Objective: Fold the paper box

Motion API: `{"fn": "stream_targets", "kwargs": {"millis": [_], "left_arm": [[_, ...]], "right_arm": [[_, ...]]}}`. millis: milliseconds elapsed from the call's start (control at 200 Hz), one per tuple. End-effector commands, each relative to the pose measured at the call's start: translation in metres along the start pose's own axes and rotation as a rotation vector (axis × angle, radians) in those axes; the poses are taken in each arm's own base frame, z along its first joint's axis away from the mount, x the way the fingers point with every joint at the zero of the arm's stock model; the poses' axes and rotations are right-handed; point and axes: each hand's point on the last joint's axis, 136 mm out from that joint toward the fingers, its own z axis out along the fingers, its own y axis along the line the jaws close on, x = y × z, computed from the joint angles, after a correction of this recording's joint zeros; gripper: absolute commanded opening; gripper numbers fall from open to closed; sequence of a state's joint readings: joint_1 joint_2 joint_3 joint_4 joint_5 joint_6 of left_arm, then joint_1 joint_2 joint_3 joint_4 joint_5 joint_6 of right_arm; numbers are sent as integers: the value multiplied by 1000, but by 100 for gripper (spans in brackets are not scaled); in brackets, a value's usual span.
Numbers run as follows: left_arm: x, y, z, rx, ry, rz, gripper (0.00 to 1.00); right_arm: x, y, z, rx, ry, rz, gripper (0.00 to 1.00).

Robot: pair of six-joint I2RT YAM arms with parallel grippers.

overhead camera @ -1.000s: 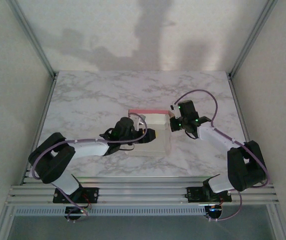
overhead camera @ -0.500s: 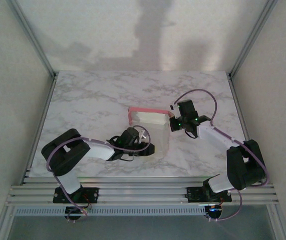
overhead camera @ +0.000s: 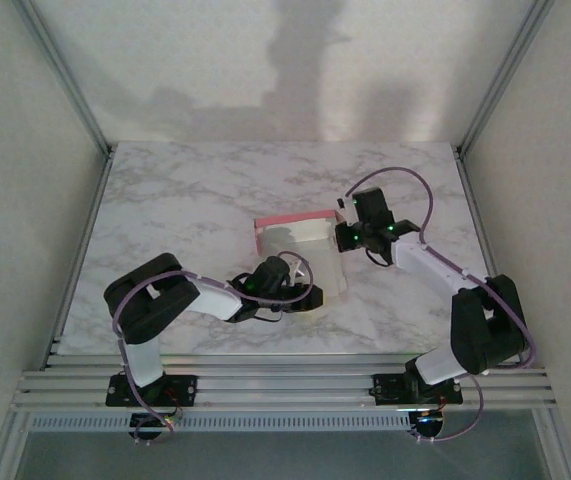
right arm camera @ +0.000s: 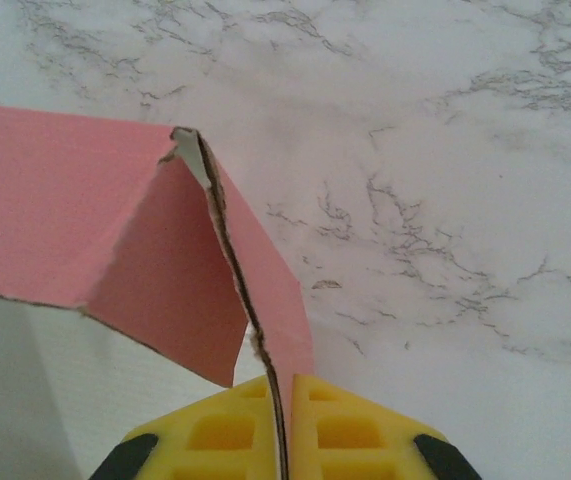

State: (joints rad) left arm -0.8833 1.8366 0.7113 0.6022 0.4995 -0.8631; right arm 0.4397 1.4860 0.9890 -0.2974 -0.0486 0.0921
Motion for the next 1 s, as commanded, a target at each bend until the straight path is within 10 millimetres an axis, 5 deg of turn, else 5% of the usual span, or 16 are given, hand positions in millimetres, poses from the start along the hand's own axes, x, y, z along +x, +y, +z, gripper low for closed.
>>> {"fn": "stream_targets", "kwargs": {"millis": [0, 375, 996], "left_arm": [[11, 13, 9, -45, 35, -45, 45], [8, 9, 12, -22, 26, -66, 46], [3, -5, 9, 37, 0, -101, 46]], "right_arm": [[2, 10, 4, -23, 36, 10, 7], [17, 25, 20, -27, 68, 35, 6], [44, 21, 38, 13, 73, 108, 5]]}}
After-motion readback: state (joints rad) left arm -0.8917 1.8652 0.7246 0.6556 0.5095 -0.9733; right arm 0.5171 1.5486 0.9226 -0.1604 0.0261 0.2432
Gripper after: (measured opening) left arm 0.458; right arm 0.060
